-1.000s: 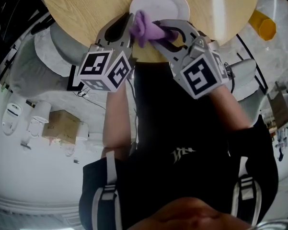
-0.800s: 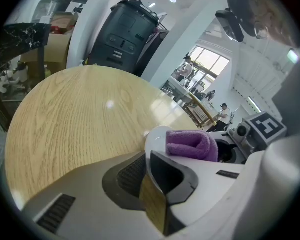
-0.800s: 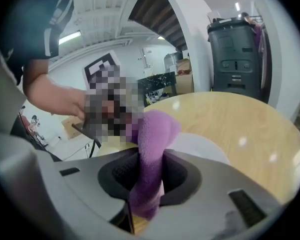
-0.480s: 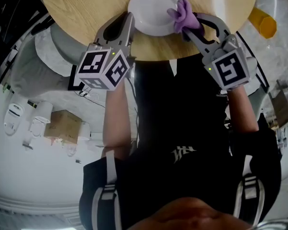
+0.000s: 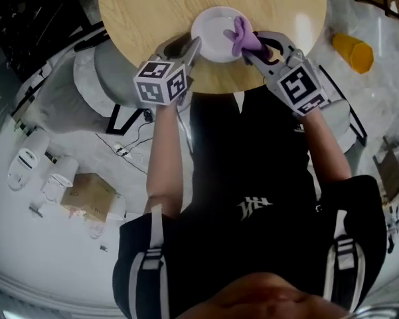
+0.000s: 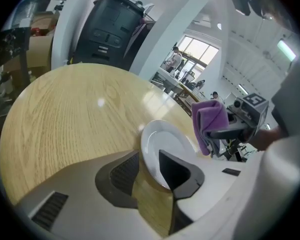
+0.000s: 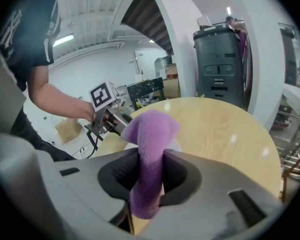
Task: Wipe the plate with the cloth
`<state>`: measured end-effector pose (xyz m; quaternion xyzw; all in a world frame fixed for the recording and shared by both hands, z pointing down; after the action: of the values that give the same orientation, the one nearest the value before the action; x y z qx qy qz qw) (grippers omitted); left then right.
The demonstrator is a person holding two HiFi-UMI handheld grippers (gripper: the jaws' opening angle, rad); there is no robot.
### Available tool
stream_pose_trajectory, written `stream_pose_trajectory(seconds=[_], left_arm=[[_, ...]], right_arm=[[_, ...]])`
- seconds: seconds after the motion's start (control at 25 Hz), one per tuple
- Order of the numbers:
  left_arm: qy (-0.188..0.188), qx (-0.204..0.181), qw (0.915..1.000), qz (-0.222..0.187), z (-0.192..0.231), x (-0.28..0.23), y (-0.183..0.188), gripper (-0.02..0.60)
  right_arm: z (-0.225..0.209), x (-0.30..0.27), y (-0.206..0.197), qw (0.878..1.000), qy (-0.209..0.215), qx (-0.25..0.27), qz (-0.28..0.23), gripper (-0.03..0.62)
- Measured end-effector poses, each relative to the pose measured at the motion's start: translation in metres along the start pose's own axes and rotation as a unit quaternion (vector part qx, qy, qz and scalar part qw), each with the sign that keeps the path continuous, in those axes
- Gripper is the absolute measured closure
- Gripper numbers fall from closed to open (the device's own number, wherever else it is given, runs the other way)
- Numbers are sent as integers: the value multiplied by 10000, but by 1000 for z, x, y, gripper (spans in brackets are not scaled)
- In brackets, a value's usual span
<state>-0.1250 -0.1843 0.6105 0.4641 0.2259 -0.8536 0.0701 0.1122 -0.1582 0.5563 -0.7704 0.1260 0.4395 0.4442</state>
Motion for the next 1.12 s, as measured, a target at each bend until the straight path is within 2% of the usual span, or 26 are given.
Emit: stream_pose_trajectory(seconds=[0.08, 0.16, 0.28, 0.36, 0.4, 0.52, 0.64, 0.76, 0.84, 0.92, 1.04, 1.12], left_arm=[[37, -169, 9998, -92, 7, -5, 7, 413], [207, -204, 9991, -320, 21, -10, 22, 413], [413, -1, 9974, -592, 30, -6, 12, 478], [415, 1, 9955, -854, 9, 19, 2, 551], [374, -130, 9934, -1076, -7, 38, 8, 569], [215, -683, 9818, -1757, -45, 87, 37, 569], [153, -1040, 9630, -2483, -74, 130, 59, 569], [11, -1527, 9360, -3173, -103, 176, 82, 569], [-191, -1927, 9177, -3469, -124, 203, 93, 569], [-448, -2302, 8978, -3727, -144, 227, 97, 569], [-711, -2809, 8678, -4037, -171, 259, 94, 569], [-754, -3078, 8564, -4076, -185, 278, 83, 569]], right_arm=[[-10, -1, 15, 9995, 23, 223, -212, 502], [-30, -6, 34, 9972, 95, 581, -454, 502], [-33, 6, 49, 9909, 659, 797, -857, 502], [-20, 36, 61, 9825, 1084, 853, -1252, 502], [-17, 55, 72, 9768, 1246, 904, -1485, 502], [-23, 108, 110, 9587, 1472, 1172, -2135, 503], [-26, 158, 136, 9373, 1440, 1458, -2818, 502], [-25, 205, 153, 9121, 1295, 1538, -3572, 502], [-22, 234, 154, 8996, 1097, 1540, -3938, 502], [-16, 260, 148, 8971, 763, 1578, -4056, 500], [-4, 293, 132, 9002, 179, 1508, -4081, 500], [9, 308, 117, 9005, -144, 1351, -4131, 500]])
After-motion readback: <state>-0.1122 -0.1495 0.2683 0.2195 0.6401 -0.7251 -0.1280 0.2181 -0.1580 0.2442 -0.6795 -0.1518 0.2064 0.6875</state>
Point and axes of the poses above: the fingertips, and each gripper's own axes: x backward along the fingers, z to its left, y out of its top, the point moved 10 cm from there along x, backward along the fingers, and after that the axes turned 13 degrees about z, right-handed, at the moved point
